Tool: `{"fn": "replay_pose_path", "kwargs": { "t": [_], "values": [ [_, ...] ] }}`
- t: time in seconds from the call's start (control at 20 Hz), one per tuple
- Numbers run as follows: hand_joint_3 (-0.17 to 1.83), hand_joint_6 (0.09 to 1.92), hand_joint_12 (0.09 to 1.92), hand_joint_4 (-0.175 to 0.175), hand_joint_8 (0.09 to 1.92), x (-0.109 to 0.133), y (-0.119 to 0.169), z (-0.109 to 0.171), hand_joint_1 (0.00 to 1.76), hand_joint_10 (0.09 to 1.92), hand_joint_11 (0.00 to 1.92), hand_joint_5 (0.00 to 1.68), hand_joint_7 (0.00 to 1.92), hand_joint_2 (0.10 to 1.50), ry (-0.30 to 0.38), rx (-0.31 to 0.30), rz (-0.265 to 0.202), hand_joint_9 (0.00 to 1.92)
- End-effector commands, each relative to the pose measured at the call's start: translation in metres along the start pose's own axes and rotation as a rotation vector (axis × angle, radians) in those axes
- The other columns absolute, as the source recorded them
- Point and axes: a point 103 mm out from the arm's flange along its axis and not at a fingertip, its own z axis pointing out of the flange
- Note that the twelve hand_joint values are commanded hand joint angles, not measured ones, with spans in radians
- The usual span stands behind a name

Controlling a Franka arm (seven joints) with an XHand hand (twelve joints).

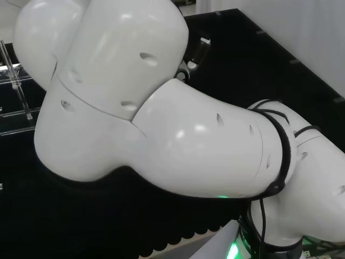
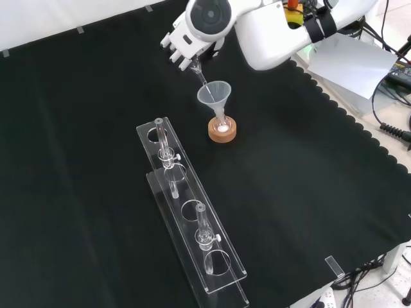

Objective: Pour all the NaCl from the weighing funnel into the round-bottom flask.

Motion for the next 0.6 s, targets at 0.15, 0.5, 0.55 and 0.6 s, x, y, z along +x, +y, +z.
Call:
{"fn": "replay_pose_path", "kwargs": {
  "t": [0.15,0.5,0.55,0.6],
  "values": [
    [0.78,0.98,1.04,0.175,0.67,-0.0053,0.0068,0.0052,1.09,0.4,0.83,1.13,0.8,0.66,0.056,-0.011,-0.012,1.12],
    [0.78,0.98,1.04,0.175,0.67,-0.0087,0.0124,0.009,1.09,0.4,0.83,1.13,0.8,0.66,0.088,-0.003,-0.005,1.13],
    [0.78,0.98,1.04,0.175,0.67,-0.0092,0.0133,0.0096,1.09,0.4,0.83,1.13,0.8,0.66,0.091,-0.004,-0.008,1.13],
    [0.78,0.98,1.04,0.175,0.67,-0.0099,0.0142,0.0104,1.09,0.4,0.83,1.13,0.8,0.66,0.095,-0.007,-0.01,1.13]
  ]
}}
